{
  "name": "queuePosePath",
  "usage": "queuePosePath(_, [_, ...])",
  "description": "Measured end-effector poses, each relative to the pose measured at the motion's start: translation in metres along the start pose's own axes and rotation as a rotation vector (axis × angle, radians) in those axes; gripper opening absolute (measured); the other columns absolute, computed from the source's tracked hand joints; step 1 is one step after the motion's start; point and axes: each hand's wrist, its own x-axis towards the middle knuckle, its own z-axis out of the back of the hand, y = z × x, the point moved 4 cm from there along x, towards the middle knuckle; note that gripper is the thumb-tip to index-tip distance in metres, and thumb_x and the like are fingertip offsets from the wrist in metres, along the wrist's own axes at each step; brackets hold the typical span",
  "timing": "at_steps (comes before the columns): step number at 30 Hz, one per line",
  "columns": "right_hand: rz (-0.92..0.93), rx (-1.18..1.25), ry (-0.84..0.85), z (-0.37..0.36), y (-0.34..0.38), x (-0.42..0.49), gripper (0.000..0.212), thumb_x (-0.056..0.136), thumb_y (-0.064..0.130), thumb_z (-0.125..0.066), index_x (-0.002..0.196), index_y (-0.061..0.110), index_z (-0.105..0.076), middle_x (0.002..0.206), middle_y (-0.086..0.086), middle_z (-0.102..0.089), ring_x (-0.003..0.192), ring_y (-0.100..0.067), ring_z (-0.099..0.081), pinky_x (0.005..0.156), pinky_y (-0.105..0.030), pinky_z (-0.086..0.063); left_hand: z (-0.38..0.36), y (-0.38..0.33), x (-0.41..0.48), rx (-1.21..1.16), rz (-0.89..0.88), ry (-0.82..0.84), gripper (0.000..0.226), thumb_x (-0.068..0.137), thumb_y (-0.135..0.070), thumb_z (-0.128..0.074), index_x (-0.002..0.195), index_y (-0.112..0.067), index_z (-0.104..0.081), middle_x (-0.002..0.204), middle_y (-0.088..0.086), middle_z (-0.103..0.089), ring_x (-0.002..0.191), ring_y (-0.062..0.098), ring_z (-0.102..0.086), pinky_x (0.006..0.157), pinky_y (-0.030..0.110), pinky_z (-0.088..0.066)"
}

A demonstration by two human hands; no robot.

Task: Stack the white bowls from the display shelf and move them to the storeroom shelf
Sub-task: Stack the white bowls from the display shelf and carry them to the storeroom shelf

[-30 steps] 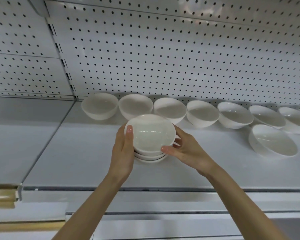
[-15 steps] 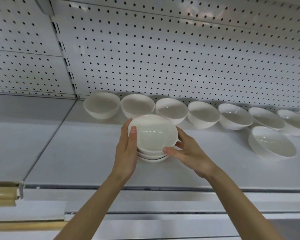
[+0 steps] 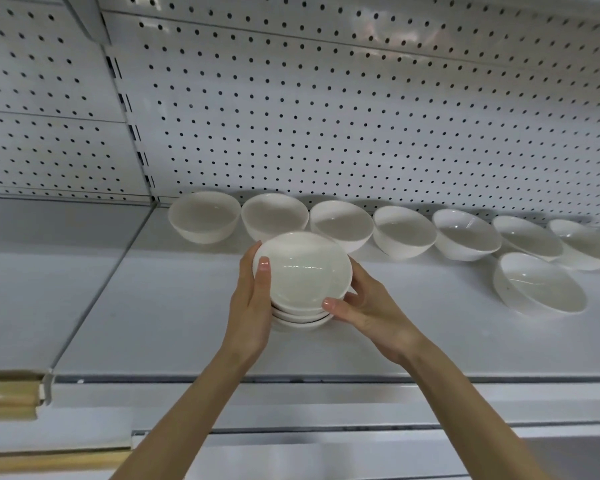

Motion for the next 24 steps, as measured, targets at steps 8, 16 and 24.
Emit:
queuePosePath(8, [0.022, 0.07, 0.053, -0.041, 0.007, 0.021, 0.075, 0.062, 0.039, -0.079, 0.131, 0.04, -0.05, 0.125, 0.02, -0.06, 0.118, -0.016, -0.058, 0.098, -0.037, -0.049, 0.043, -0.005, 0.0, -0.025, 0.017, -0.131, 0.034, 0.099, -0.05, -0.028, 0.124, -0.042, -0.049, 0.112, -0.032, -0.06, 0.104, -0.016, -0.055, 0.084, 0.01, -0.045])
queuePosePath(16, [0.019, 0.109, 0.111, -0.09, 0.011, 0.047, 0.069, 0.074, 0.022, -0.08, 0.133, 0.037, -0.047, 0.125, 0.023, -0.059, 0.114, 0.0, -0.057, 0.095, -0.027, -0.051, 0.095, -0.005, 0.007, 0.006, 0.013, -0.255, 0.045, 0.093, -0.061, -0.03, 0.125, -0.038, -0.053, 0.121, -0.012, -0.062, 0.113, 0.006, -0.059, 0.091, 0.028, -0.049])
queuePosePath(24, [-0.297, 0.28, -0.063, -0.057, -0.019, 0.077, 0.064, 0.085, 0.058, -0.057, 0.134, 0.018, -0.044, 0.121, -0.012, -0.063, 0.101, -0.026, -0.068, 0.087, -0.039, -0.056, 0.098, -0.006, 0.009, -0.116, 0.029, -0.287, 0.03, 0.1, -0.042, -0.036, 0.118, -0.033, -0.058, 0.113, -0.014, -0.066, 0.106, 0.003, -0.062, 0.08, 0.016, -0.05])
